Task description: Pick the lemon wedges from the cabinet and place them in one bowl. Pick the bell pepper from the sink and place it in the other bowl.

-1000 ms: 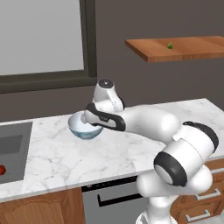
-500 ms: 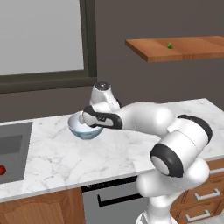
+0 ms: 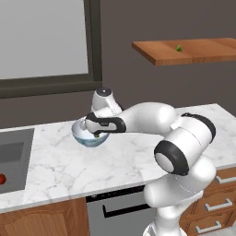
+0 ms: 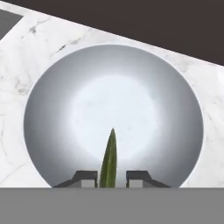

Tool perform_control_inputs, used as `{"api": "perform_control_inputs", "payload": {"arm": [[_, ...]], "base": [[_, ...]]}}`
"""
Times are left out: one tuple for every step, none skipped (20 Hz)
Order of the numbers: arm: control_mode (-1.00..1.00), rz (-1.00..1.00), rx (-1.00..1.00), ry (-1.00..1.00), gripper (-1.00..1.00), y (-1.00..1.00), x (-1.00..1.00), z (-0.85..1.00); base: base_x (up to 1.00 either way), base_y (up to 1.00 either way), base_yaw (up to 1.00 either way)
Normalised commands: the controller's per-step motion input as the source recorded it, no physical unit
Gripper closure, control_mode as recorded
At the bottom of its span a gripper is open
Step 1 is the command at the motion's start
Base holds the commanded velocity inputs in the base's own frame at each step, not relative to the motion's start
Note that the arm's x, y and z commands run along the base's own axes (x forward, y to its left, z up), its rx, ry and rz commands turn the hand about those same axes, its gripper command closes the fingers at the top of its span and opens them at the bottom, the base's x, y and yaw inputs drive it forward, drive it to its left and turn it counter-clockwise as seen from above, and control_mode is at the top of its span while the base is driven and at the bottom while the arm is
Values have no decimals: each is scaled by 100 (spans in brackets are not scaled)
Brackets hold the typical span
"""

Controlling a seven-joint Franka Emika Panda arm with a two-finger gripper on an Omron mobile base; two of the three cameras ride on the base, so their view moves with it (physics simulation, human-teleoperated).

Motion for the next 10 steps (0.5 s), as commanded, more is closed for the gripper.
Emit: {"api": "perform_control_inputs", "payload": {"arm": [[-100, -2, 0, 0, -100, 0, 0, -9], [-100, -2, 0, 0, -100, 0, 0, -7], [-100, -1, 0, 0, -100, 0, 0, -6], [-100, -1, 0, 0, -100, 0, 0, -3], [-100, -1, 0, 0, -100, 0, 0, 0], [-100, -1, 0, 0, -100, 4, 0, 0], [-100, -4, 0, -1, -100, 1, 0, 16], [-100, -4, 0, 0, -100, 0, 0, 45], [-100, -2, 1, -4, -100, -5, -12, 62], [-100, 0, 2, -1, -100, -8, -11, 69]], "base": [[0, 0, 0], [0, 0, 0], [0, 0, 0], [0, 0, 0], [0, 0, 0], [0, 0, 0], [0, 0, 0], [0, 0, 0], [0, 0, 0], [0, 0, 0]]}}
